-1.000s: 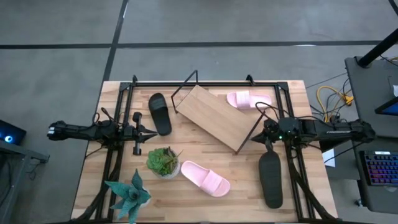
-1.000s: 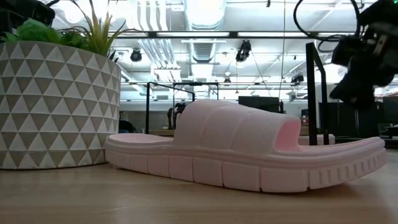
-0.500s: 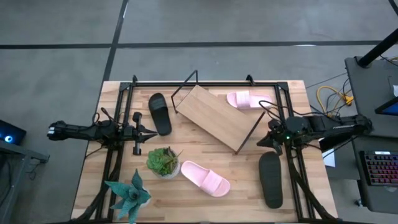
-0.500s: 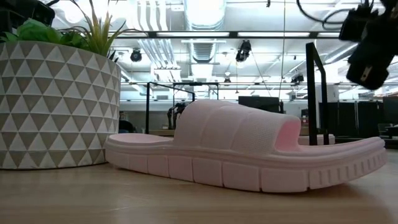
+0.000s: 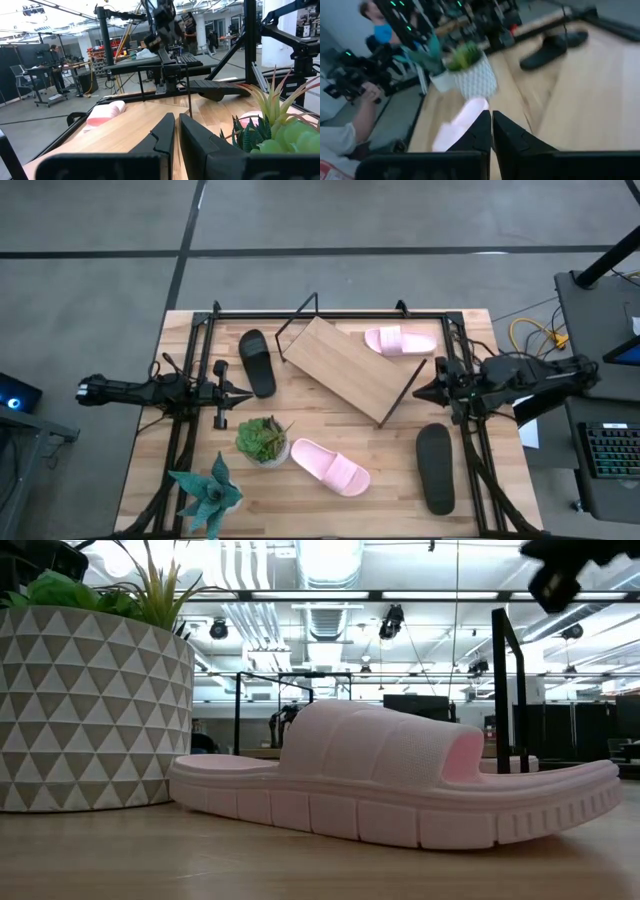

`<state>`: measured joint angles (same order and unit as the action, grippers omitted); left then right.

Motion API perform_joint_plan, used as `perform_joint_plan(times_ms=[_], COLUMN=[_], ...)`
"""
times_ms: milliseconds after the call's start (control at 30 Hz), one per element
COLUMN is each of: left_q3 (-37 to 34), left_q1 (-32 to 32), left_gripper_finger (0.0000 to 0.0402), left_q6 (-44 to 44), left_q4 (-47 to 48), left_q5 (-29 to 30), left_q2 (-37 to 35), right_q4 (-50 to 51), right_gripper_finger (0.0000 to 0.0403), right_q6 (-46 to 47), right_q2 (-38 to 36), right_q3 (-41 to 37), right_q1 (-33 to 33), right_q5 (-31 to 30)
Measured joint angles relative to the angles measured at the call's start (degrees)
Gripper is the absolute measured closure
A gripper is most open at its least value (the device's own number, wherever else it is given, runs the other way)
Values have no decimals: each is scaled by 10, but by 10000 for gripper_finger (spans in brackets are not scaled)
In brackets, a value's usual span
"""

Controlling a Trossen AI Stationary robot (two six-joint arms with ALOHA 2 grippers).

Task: Pick and place slides into the shelf
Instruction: Put the top pink slide on the shelf

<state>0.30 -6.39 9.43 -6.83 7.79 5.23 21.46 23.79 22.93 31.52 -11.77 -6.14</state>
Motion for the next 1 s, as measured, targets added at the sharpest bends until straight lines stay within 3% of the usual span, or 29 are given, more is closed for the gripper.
perform_joint_plan(times_ms=[200, 300, 400, 500, 733, 800, 900, 1000], left_q3=[0, 0, 0, 0, 0, 0, 0, 0], left_q1=[0, 0, 0, 0, 0, 0, 0, 0], left_gripper_finger=[391, 391, 391, 391, 391, 391, 391, 391], left_q6=[1, 5, 7, 39, 62, 63, 63, 63], left_q4=[-24, -64, -80, -78, -77, -77, -77, -77], left_q5=[0, 0, 0, 0, 0, 0, 0, 0], left_q2=[0, 0, 0, 0, 0, 0, 0, 0], right_q4=[-75, -82, -82, -88, -73, -36, 27, 56], right_gripper_finger=[394, 394, 394, 394, 393, 386, 362, 323], right_q6=[-140, -206, -308, -329, -341, -310, -243, -189], right_q2=[47, 74, 104, 136, 210, 221, 235, 250], right_q3=[44, 74, 110, 143, 195, 216, 249, 269], right_q1=[0, 1, 0, 0, 13, 30, 71, 120], right_q5=[-41, -87, -90, -110, -363, -356, -277, -242])
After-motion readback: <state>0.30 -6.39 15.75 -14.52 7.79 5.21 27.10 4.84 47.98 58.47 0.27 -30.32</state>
